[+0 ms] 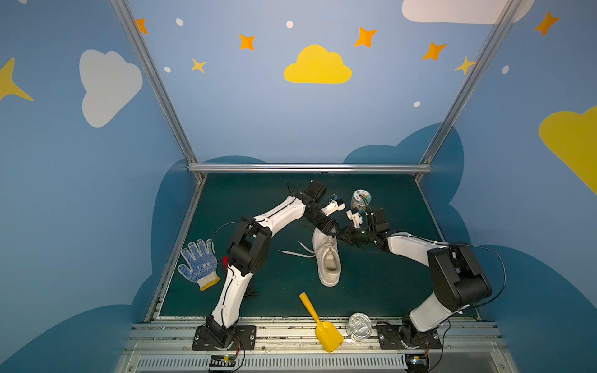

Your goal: Tie the shoes

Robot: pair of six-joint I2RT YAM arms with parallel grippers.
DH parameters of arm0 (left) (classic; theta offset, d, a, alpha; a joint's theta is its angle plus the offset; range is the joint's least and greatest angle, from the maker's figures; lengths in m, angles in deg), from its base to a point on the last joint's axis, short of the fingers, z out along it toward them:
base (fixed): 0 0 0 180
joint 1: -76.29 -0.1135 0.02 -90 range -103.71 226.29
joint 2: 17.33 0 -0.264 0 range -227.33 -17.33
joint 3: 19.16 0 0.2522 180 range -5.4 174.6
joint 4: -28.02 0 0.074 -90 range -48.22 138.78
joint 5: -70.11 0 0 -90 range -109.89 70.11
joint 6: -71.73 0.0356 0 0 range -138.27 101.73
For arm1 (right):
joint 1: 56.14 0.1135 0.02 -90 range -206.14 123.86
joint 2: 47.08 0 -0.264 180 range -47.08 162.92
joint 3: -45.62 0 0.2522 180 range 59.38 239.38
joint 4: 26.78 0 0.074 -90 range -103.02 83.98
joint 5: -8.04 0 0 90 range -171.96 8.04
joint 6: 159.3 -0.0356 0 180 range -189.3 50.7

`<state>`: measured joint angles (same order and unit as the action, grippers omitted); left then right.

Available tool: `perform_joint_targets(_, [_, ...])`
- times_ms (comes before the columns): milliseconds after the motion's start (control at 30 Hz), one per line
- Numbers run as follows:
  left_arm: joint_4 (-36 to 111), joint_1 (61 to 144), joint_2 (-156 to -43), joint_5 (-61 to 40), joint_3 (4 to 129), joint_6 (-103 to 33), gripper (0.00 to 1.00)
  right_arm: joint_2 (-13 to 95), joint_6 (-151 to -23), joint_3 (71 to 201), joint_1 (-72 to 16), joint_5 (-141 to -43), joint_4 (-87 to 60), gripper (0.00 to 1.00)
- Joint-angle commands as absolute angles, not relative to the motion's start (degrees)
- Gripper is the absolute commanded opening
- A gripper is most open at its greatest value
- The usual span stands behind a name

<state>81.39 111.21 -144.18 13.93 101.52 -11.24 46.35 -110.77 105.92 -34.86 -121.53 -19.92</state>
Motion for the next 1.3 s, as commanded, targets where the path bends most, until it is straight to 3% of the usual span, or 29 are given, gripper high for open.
perform_joint_targets(0, [78.22,110.53,-143.84,16.36,100.91,-13.58,0.54,46.52,-110.49,105.04,-34.27,-122.57,-20.15,0.0])
perform_joint_targets(267, [76.57,109.83,-142.21,16.29,98.27,-14.56,0.39,46.52,-110.35,105.06,-34.21,-122.58,-19.68,0.0])
perform_joint_targets(800, [72.98,108.88,-139.76,17.05,96.12,-16.86,0.4,45.6,-109.73,104.68,-34.12,-122.49,-18.42,0.0])
perform_joint_targets(1067, [71.84,108.67,-139.44,17.2,95.68,-17.67,0.33,45.38,-109.41,104.66,-34.15,-122.64,-18.09,0.0])
perform_joint_targets(1267, [72.87,108.67,-140.29,18.16,95.91,-17.82,0.33,45.2,-109.47,105.06,-34.17,-122.75,-17.9,0.0])
